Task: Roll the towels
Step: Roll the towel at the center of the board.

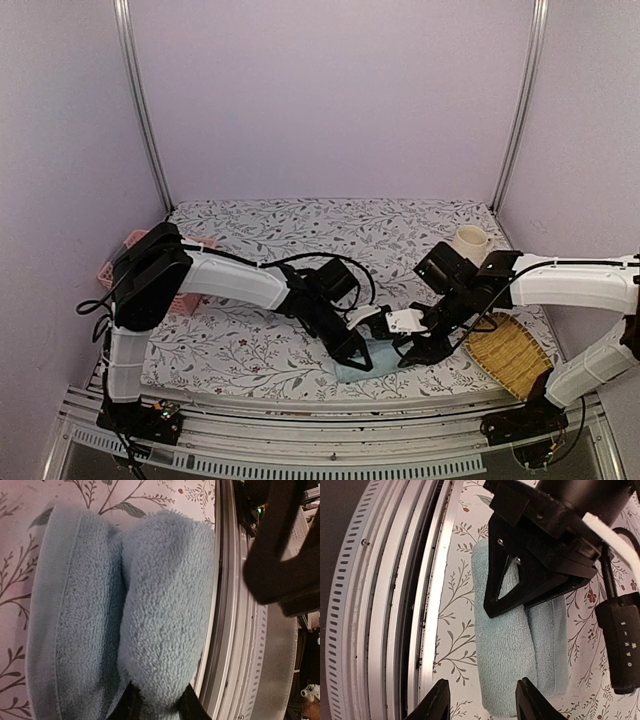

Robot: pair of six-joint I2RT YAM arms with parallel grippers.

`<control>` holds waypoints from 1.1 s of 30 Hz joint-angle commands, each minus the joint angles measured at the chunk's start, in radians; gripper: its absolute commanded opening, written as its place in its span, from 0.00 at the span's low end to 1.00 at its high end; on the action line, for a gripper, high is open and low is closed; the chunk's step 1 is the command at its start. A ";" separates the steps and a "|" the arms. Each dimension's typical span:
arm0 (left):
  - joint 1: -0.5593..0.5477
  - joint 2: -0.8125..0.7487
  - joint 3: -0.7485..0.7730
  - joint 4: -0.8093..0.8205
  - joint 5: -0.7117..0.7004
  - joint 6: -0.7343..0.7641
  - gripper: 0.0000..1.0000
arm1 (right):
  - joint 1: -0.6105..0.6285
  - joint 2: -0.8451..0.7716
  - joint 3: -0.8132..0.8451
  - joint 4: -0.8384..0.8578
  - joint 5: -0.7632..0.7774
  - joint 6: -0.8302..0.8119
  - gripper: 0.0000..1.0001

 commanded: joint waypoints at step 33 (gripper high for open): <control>-0.008 -0.696 -0.713 0.525 -0.557 -0.120 0.45 | -0.063 0.467 0.135 -0.075 -0.128 -0.011 0.14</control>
